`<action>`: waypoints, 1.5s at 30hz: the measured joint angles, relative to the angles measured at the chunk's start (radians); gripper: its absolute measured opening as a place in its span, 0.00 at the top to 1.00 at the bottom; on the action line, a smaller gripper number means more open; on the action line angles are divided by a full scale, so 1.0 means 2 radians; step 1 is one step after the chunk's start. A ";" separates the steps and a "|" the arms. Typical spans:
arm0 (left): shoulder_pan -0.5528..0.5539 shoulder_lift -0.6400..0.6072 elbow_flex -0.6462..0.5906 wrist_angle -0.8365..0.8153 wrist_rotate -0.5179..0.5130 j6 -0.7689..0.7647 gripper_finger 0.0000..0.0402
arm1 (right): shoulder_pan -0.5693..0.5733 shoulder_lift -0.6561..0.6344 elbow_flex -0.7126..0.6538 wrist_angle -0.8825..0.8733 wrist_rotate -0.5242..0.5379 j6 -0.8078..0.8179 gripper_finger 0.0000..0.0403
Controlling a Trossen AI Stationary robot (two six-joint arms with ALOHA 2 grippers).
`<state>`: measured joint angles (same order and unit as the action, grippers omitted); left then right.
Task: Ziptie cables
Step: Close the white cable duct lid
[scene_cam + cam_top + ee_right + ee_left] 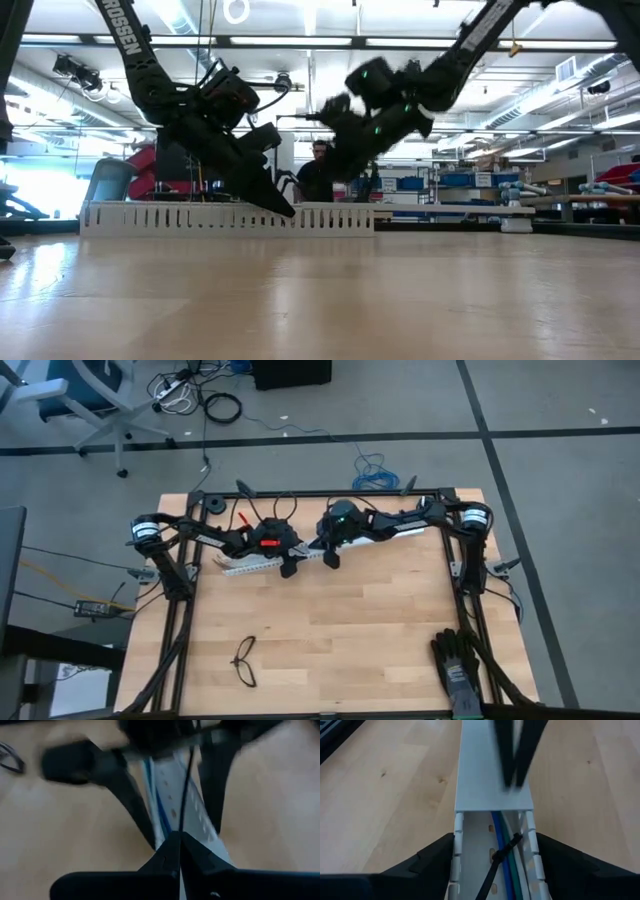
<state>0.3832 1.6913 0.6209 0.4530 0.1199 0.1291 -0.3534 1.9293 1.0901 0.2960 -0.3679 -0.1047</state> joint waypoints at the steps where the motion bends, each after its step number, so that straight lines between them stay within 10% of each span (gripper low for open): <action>1: 0.000 0.000 0.000 0.000 0.000 0.000 0.32 | 0.000 -0.013 0.000 -0.011 0.000 -0.004 1.00; 14: 0.000 0.000 0.000 0.000 -0.002 -0.002 0.32 | -0.001 -0.044 -0.002 -0.142 0.047 -0.014 1.00; 45: 0.001 -0.001 0.000 0.000 -0.010 -0.003 0.47 | -0.003 0.038 0.031 -0.060 -0.001 -0.002 1.00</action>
<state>0.3847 1.6897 0.6214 0.4532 0.1009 0.1232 -0.3599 2.0056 1.1513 0.1757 -0.3701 -0.1089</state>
